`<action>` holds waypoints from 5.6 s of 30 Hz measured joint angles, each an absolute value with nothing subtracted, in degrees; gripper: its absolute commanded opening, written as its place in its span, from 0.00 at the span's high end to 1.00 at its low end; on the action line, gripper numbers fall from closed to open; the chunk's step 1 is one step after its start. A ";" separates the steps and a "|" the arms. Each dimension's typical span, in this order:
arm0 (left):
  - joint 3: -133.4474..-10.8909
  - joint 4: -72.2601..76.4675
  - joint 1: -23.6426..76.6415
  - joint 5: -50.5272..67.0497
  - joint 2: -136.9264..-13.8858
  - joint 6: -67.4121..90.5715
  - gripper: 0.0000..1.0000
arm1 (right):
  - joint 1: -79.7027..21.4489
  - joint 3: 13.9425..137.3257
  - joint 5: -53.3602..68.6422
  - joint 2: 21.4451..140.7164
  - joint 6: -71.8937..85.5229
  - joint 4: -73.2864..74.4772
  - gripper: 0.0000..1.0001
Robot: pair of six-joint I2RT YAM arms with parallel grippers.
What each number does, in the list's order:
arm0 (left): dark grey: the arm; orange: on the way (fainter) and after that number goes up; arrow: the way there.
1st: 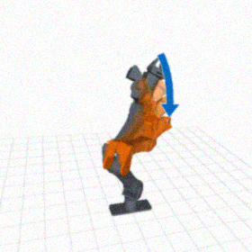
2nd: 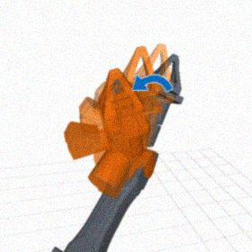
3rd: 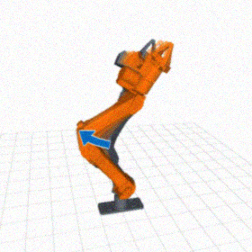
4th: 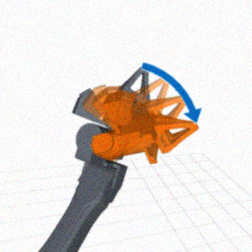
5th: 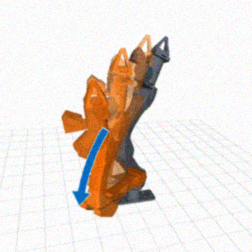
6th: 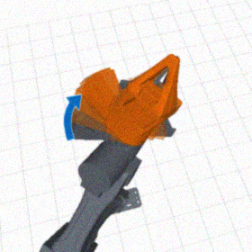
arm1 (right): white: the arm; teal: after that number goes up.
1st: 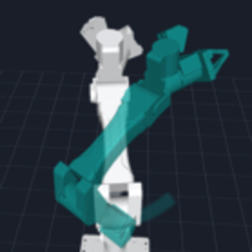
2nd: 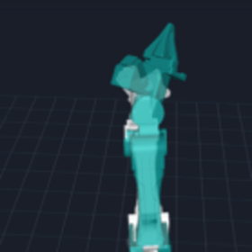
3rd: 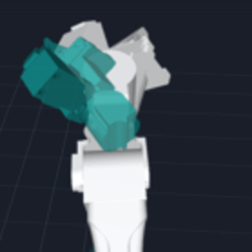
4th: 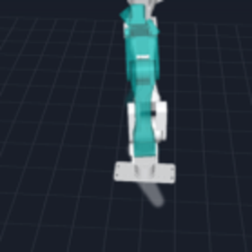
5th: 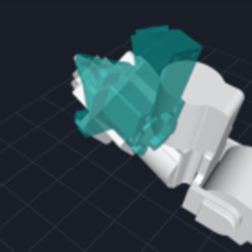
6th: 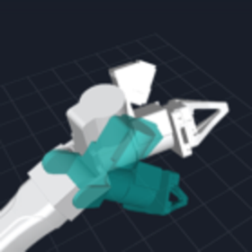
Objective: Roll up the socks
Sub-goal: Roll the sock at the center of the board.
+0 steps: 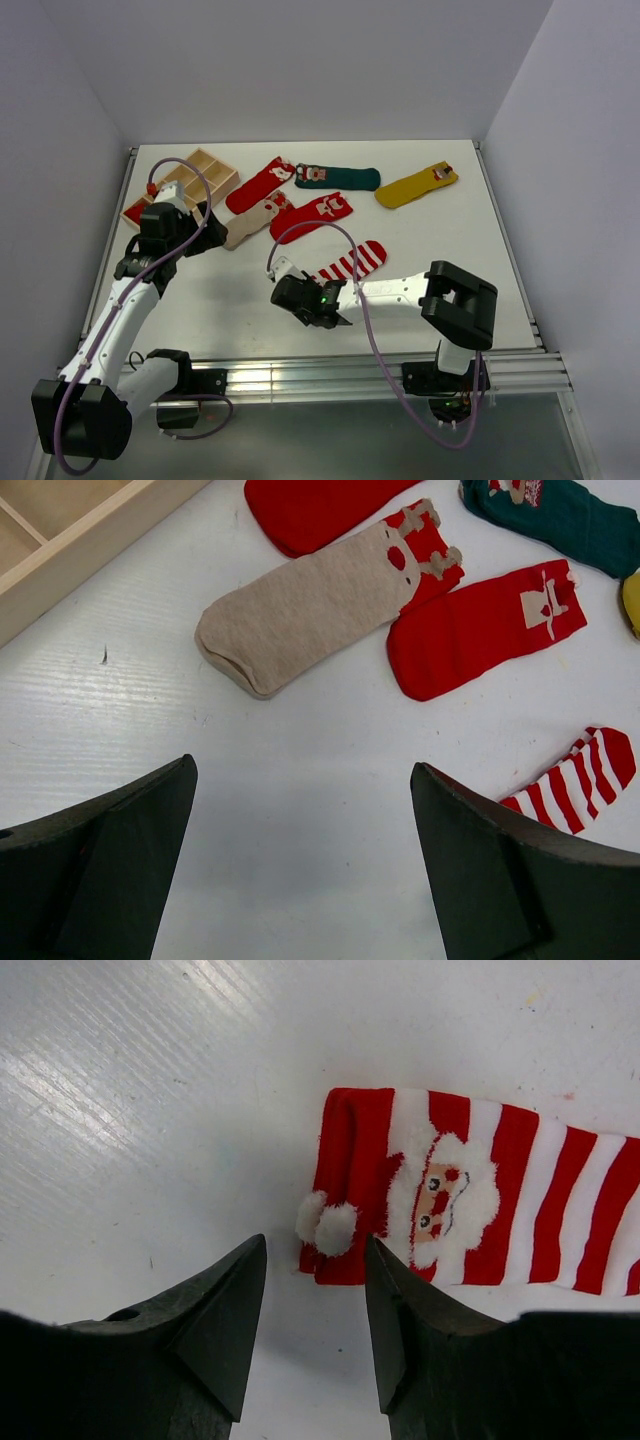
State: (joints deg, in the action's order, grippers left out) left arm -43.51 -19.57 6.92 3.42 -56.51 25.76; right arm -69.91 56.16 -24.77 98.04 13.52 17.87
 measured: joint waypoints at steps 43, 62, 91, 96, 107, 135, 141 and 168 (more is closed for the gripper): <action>-33.65 -14.57 20.93 3.46 -53.58 43.11 0.09 | -55.24 45.60 2.46 92.90 19.27 0.73 1.00; -29.85 -2.52 36.16 0.56 -66.81 57.34 0.24 | -34.98 26.83 40.23 102.63 47.75 -44.82 1.00; -33.47 -1.67 40.34 0.19 -82.85 60.47 0.73 | -31.35 24.73 44.69 108.51 59.13 -58.43 1.00; -33.45 1.45 40.47 1.32 -84.25 60.47 0.74 | -30.92 24.73 44.73 110.56 59.68 -58.87 1.00; -33.04 6.39 40.66 2.92 -85.91 60.49 0.77 | -30.57 24.73 45.19 111.96 61.19 -60.49 1.00; -29.23 22.90 40.75 7.22 -86.74 62.89 0.78 | -30.44 24.82 45.52 112.86 61.91 -61.23 1.00; -29.32 23.73 40.75 7.27 -88.92 63.40 0.79 | -30.41 25.19 45.54 112.84 61.80 -60.34 1.00; -27.33 14.15 40.75 -0.21 -80.95 66.17 0.55 | -30.41 25.52 45.52 112.29 61.01 -58.65 1.00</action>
